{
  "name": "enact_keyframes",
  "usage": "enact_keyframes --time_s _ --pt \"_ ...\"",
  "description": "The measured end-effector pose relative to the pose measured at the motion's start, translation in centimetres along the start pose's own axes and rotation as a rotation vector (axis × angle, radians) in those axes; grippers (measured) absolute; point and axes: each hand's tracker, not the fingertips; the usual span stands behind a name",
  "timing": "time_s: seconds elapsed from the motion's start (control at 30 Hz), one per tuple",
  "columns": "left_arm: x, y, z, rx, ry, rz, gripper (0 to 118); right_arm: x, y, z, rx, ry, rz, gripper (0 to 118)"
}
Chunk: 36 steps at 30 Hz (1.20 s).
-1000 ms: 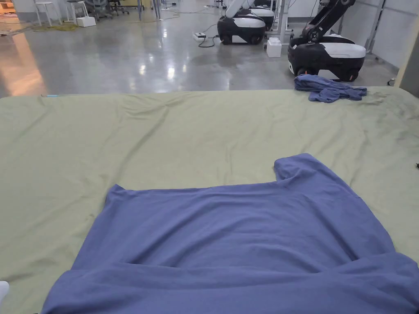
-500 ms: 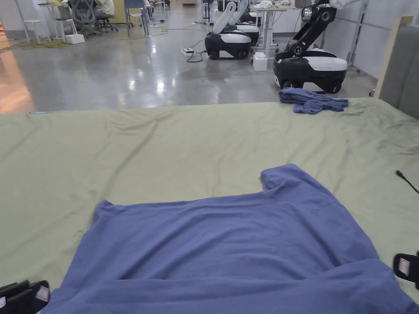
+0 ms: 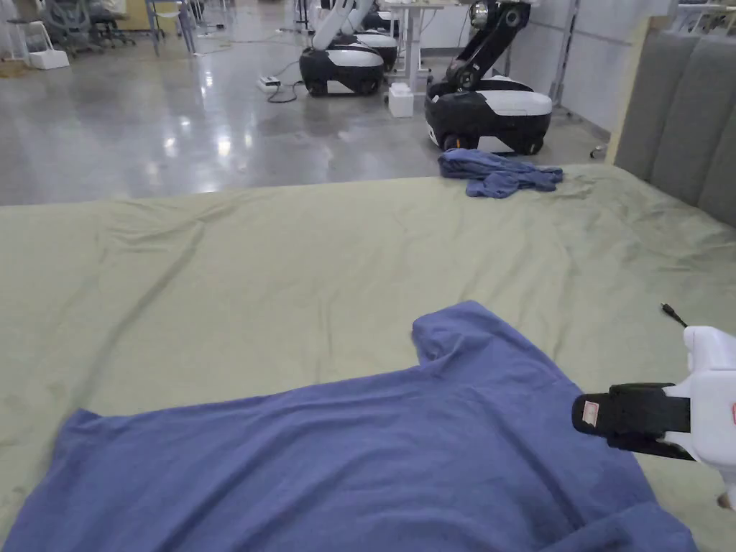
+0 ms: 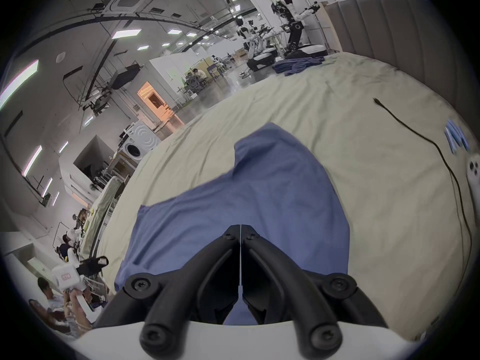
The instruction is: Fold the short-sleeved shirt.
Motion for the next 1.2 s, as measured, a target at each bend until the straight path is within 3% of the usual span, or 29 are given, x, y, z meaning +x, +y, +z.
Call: enact_keyframes --time_s 0.03,0.07,0.1,0.13,0.17,0.23,0.3,0.37,0.43,0.47,0.53,0.57,0.6,0.63,0.67,0.7,0.73,0.87,1.03,1.13,1.2 --pt "0.0 0.4 -0.5 -0.002 -0.001 -0.007 0 0.3 1.1 -1.0 0.004 -0.001 0.010 4" --pt "0.1 0.8 -1.0 -0.005 0.008 -0.019 0 0.7 2.6 -2.5 0.002 -0.017 0.035 15" --pt "0.3 1.1 -1.5 -0.005 0.007 -0.021 0 1.0 4.1 -4.1 -0.017 -0.070 0.063 47" --pt "0.3 1.3 -1.9 -0.004 0.007 -0.026 0 1.3 5.3 -5.8 -0.049 -0.125 0.096 87" --pt "0.4 1.5 -2.3 -0.007 0.008 -0.029 0 1.9 6.5 -7.9 -0.083 -0.199 0.113 111" --pt "0.5 1.7 -3.2 -0.013 -0.006 -0.020 0 3.3 8.4 -11.3 -0.088 -0.251 0.166 105" --pt "0.4 1.6 -3.9 -0.027 -0.016 -0.003 0 4.7 9.9 -14.7 -0.142 -0.317 0.148 89" --pt "0.2 1.5 -4.6 -0.046 -0.020 0.008 0 6.4 10.6 -17.7 -0.194 -0.332 0.105 57" --pt "0.0 1.4 -5.0 -0.060 -0.005 0.009 0 7.1 10.0 -19.8 -0.263 -0.432 0.073 55" --pt "-0.1 1.4 -5.2 -0.061 0.002 0.013 0 6.4 9.7 -19.5 -0.220 -0.384 0.114 40" --pt "-0.7 1.5 -5.3 -0.060 -0.001 0.031 0 3.4 9.0 -17.0 -0.214 -0.391 0.223 34" --pt "-1.0 1.6 -5.4 -0.058 -0.007 0.055 0 3.0 8.8 -16.7 -0.216 -0.381 0.222 18" --pt "-1.3 1.8 -5.5 -0.065 -0.013 0.081 2 3.2 8.8 -16.7 -0.228 -0.375 0.192 10" --pt "-1.5 2.1 -5.6 -0.059 -0.018 0.106 16 3.7 9.5 -17.0 -0.262 -0.321 0.135 9" --pt "-1.9 2.4 -5.7 -0.046 -0.031 0.133 63 3.8 9.5 -17.1 -0.253 -0.335 0.135 7" --pt "-2.2 3.0 -6.1 -0.055 -0.035 0.126 97 3.4 9.3 -17.0 -0.246 -0.358 0.146 5" --pt "-2.5 3.6 -6.4 -0.049 -0.061 0.139 106 3.2 9.2 -16.8 -0.242 -0.355 0.142 5" --pt "-3.0 8.0 -9.6 -0.033 -0.003 0.064 106 3.2 9.9 -15.9 -0.217 -0.323 0.126 4" --pt "-3.0 13.7 -18.5 -0.104 0.116 -0.008 106 3.7 10.5 -15.7 -0.216 -0.306 0.100 4" --pt "-2.0 14.9 -23.0 -0.116 0.102 -0.032 106 3.8 10.2 -15.7 -0.221 -0.300 0.094 4" --pt "-1.1 14.6 -26.0 -0.206 0.169 -0.065 103 3.9 10.0 -15.9 -0.227 -0.291 0.092 4"
